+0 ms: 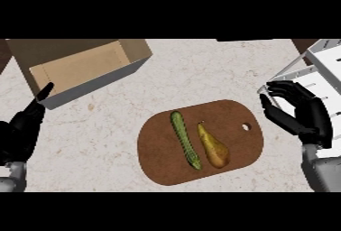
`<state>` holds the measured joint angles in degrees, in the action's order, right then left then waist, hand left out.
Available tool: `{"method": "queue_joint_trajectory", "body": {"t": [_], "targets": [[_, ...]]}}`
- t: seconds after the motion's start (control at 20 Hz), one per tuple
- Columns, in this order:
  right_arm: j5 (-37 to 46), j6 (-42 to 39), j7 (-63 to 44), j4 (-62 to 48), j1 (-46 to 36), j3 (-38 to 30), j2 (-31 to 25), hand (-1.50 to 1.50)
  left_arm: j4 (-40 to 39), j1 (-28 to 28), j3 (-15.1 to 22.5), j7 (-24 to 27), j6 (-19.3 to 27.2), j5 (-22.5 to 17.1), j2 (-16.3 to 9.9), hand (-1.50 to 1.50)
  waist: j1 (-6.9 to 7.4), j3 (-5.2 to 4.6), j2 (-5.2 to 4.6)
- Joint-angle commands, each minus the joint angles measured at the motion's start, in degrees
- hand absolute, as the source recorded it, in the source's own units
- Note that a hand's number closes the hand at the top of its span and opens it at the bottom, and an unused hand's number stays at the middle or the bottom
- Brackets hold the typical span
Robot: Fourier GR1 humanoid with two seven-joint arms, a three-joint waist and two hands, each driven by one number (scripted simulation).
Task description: Pick the pear from the cutting board and place it in the tiered basket
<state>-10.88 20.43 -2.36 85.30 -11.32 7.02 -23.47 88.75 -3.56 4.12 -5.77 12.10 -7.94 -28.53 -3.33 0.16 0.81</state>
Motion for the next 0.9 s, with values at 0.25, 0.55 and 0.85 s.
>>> {"method": "queue_joint_trajectory", "body": {"t": [0.25,0.55,0.85], "targets": [[19.1,18.4,-7.0,21.2,21.4,8.5,0.0,-1.50,-1.7,-2.8,1.2,-0.2,2.2,5.2,1.4,0.00,1.72,-0.28,-0.50],[24.1,1.5,-25.7,30.4,20.8,12.1,-18.9,-1.50,-1.9,-1.0,2.7,2.4,2.1,6.5,2.2,0.00,2.50,-0.69,-0.47],[28.1,-9.1,-50.2,38.6,8.8,17.4,-22.4,-1.50,-3.7,-3.3,4.9,2.6,2.1,8.1,4.4,0.00,4.70,-0.56,-0.96]]}}
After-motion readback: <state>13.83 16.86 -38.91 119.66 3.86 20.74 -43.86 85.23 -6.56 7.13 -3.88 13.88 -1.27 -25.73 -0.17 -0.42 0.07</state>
